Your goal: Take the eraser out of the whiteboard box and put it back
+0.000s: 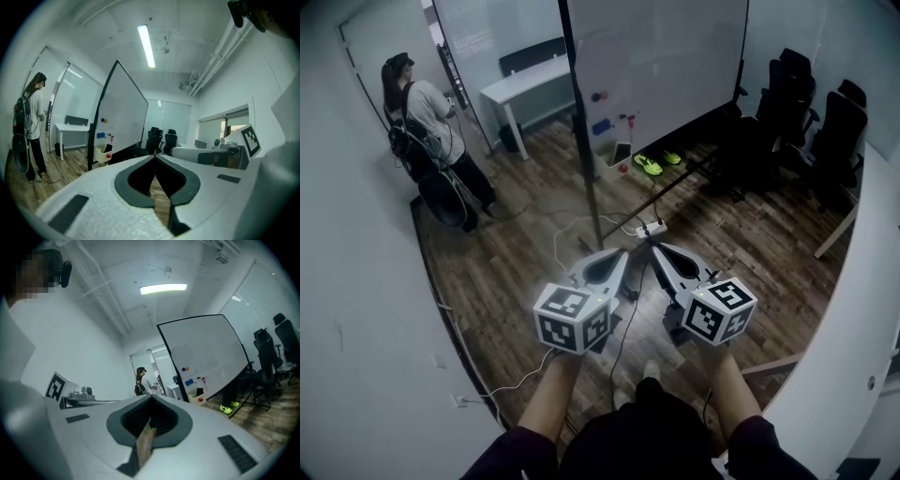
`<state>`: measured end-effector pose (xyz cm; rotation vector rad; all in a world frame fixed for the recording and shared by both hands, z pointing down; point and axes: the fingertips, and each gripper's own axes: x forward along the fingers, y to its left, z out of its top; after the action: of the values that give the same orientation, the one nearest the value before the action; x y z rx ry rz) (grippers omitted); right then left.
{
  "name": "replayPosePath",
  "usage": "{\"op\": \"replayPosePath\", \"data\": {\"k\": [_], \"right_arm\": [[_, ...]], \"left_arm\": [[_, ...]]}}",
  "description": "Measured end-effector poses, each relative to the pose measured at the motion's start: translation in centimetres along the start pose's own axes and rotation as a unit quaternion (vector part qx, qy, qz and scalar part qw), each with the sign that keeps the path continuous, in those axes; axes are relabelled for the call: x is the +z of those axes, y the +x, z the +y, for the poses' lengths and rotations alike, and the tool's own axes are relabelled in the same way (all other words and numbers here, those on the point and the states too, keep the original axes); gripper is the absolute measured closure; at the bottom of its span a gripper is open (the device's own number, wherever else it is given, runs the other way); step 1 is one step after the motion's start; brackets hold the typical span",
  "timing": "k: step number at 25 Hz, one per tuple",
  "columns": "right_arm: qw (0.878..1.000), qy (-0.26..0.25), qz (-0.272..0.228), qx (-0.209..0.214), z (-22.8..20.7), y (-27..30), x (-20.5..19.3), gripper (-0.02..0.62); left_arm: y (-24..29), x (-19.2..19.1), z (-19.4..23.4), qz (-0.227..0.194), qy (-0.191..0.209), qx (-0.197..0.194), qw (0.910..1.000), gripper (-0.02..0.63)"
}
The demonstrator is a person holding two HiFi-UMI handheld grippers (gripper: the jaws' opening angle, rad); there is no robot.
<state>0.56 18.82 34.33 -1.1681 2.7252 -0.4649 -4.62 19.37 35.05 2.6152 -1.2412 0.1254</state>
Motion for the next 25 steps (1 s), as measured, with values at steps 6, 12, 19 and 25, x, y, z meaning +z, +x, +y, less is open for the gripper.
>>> {"op": "replayPosePath", "data": {"k": [6,12,19,25], "right_arm": [[1.000,0.004,0.000,-0.002,-2.6,2.5,0.2,0.591],[1.000,0.012,0.003,-0.003,-6.9,5.6,0.7,0.591],[1.000,0.017,0.010,0.001,-11.2,8.9,1.1,0.591],[1.000,0.023,0.016,0.008,-14.6,10.8,1.6,0.591]], "left_arm": [[2.9,0.0,2.3,0.006,0.000,0.001,1.0000,0.601],[7.2,0.5,5.0,0.010,-0.007,0.005,0.9999,0.601],[11.7,0.9,7.6,0.015,-0.012,0.011,0.9998,0.601],[15.1,1.6,9.2,0.018,-0.013,0.023,0.9995,0.601]]}}
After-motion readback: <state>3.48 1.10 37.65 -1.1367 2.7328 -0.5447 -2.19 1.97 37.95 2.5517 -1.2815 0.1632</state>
